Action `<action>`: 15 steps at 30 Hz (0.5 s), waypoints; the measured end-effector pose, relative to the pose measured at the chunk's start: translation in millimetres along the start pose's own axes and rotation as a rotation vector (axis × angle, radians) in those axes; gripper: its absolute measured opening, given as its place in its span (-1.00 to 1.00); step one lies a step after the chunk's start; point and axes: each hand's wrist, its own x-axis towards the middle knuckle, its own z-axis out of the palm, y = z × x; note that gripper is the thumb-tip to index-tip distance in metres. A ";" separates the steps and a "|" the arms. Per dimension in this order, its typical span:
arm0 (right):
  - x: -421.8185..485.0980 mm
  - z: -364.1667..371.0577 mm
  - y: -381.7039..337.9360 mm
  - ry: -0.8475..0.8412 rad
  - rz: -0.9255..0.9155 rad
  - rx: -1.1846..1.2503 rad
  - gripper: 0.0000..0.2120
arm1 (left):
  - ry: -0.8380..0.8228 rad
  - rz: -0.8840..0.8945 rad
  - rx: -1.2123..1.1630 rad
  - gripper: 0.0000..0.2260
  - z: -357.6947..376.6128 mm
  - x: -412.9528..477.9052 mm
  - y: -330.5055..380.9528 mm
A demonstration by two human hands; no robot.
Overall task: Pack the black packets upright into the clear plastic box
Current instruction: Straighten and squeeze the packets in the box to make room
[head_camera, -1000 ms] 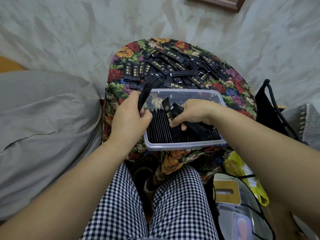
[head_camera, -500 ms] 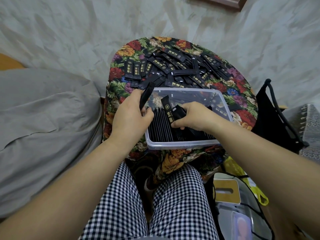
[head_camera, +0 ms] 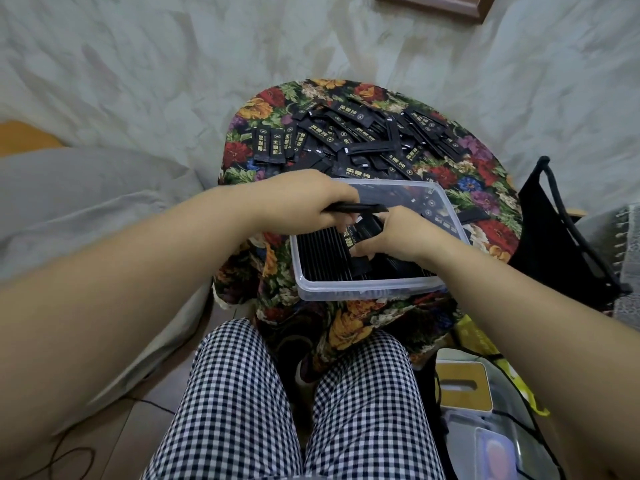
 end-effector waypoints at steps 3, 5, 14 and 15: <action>1.4 -2.9 2.1 -0.022 0.025 0.044 -0.84 | -0.204 0.006 0.039 -0.89 -4.7 19.8 1.4; 2.5 -4.8 3.0 -0.045 0.029 0.061 -0.90 | -0.297 -0.008 0.074 -0.85 -3.3 31.2 2.8; 6.2 -4.6 5.1 -0.064 0.007 0.053 -0.92 | -0.384 -0.037 0.051 -0.89 2.1 39.6 -3.4; 6.5 -4.0 4.9 -0.061 0.006 0.046 -0.93 | -0.384 -0.043 0.041 -0.88 2.6 39.2 -4.3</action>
